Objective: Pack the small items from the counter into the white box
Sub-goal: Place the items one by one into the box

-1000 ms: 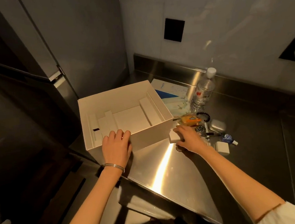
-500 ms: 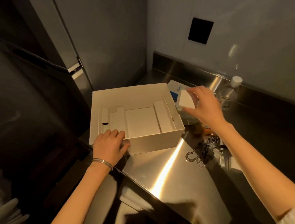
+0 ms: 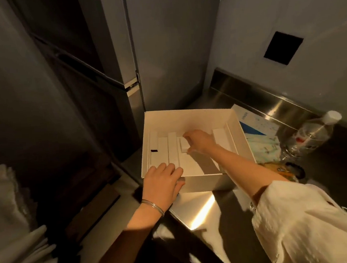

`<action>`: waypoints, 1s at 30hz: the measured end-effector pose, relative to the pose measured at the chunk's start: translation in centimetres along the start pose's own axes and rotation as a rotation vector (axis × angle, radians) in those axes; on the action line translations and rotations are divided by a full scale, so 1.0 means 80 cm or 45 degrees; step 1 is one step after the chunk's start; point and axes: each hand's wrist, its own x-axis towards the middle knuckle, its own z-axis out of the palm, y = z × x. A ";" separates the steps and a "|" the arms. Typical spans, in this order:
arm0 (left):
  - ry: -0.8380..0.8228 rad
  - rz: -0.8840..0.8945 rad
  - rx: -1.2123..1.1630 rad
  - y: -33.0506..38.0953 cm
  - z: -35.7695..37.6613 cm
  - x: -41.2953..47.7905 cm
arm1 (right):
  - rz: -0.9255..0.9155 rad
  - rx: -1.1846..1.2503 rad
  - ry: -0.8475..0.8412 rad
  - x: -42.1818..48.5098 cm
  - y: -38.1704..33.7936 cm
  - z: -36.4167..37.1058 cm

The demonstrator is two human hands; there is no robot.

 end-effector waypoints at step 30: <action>-0.055 0.023 -0.022 0.002 0.000 -0.003 | 0.802 -0.033 -0.012 -0.304 0.295 -0.035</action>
